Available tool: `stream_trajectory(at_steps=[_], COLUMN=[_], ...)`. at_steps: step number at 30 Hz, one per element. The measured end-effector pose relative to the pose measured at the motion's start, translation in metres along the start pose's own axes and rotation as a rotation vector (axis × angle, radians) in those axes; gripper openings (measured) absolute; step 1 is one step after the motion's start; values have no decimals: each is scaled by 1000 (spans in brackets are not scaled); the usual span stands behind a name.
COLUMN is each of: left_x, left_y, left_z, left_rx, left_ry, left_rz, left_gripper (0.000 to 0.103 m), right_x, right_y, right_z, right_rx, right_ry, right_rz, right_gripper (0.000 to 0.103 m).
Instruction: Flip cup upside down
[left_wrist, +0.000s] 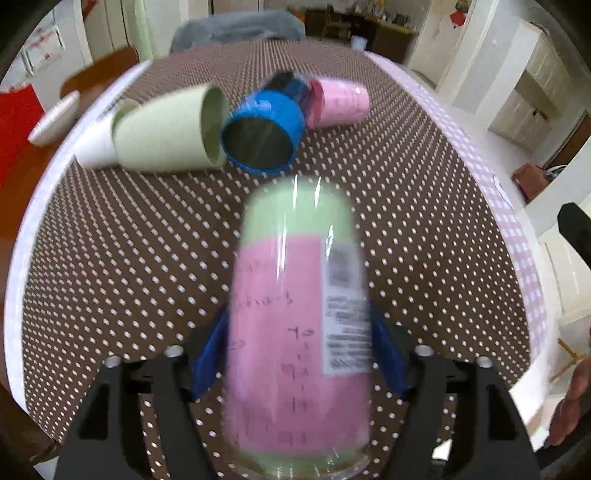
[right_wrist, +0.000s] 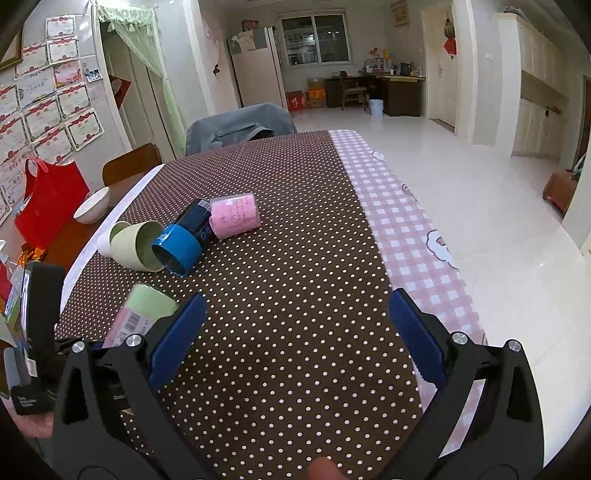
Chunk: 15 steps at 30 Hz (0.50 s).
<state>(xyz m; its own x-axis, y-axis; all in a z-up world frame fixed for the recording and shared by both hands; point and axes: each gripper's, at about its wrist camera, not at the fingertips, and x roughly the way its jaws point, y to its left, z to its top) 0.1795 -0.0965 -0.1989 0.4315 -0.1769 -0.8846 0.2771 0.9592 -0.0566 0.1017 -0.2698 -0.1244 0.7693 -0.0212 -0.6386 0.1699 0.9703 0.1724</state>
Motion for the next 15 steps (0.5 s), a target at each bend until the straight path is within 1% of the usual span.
stream_trajectory(at_steps=[1,4,6,11,15], left_x=[-5,-18,-25,-56,-84], left_y=[-2,-4,-4,-7,-4], left_z=[-1,-3,-4,-15,-21], left_rx=[11,22,15,-5,0], left_ry=[-25,-56,-67,-131,-196], left_rz=[17,27,24,27,68], left_gripper=[82,86,87,86,87], right_x=[-1,-3,-6,-17,-28], right_y=[0,3,5,12,21], right_z=[0,0,1,2,4], right_rx=[1,1,-1,-10,-24], right_ry=[-2,-7,-11,-31,-53], right_rz=[3,11,16,37,52], right_gripper=[97,97,97,97,97])
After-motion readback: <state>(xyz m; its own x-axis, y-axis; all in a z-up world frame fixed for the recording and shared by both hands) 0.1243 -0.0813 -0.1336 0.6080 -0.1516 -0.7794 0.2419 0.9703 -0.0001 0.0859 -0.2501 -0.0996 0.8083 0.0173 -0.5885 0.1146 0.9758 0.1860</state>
